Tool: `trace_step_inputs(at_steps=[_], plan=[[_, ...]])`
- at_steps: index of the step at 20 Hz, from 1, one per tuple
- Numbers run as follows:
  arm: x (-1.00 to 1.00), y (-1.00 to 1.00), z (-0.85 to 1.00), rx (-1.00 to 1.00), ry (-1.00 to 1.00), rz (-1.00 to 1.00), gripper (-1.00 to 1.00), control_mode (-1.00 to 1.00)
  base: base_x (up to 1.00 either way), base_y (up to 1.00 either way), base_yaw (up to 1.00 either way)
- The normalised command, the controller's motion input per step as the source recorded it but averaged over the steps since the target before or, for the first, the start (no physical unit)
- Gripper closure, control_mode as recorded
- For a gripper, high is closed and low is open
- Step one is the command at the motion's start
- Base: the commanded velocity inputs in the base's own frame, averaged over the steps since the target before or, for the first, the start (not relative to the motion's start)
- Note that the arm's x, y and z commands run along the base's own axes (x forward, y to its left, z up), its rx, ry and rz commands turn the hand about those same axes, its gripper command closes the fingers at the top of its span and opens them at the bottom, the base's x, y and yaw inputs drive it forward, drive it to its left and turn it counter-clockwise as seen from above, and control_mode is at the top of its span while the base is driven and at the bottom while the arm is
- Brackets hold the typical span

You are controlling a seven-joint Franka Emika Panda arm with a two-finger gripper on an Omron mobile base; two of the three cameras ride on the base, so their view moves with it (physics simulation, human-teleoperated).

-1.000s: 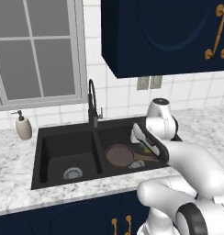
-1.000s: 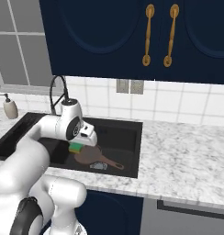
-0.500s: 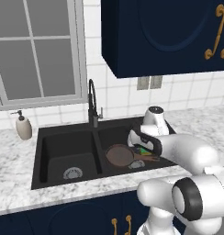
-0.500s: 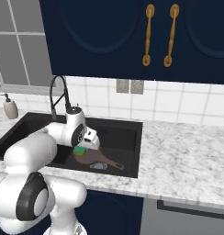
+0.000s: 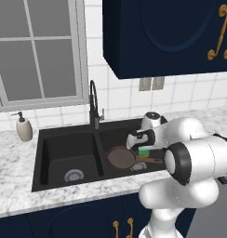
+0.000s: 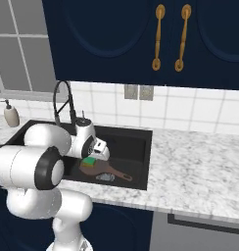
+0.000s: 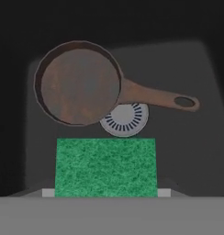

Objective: Pick the pan and sponge and place them into the sink. Then turn on the water.

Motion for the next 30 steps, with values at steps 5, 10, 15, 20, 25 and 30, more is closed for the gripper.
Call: trace_step_inputs(at_steps=[5,10,15,20,25,30], plan=[[0.49,0.0,-0.34,0.0,0.0,0.0,1.0,-1.0,0.0,0.0,0.0],[0.43,0.01,-0.38,0.0,0.0,0.0,1.0,-1.0,0.0,0.0,0.0],[0.41,0.05,-0.42,0.0,0.0,0.0,1.0,-1.0,0.0,0.0,0.0],[0.39,0.06,-0.45,0.0,0.0,0.0,1.0,-1.0,0.0,0.0,0.0],[0.34,0.03,-0.39,0.0,0.0,0.0,1.0,-1.0,0.0,0.0,0.0],[0.18,0.0,-0.32,0.0,0.0,0.0,1.0,-1.0,0.0,0.0,0.0]])
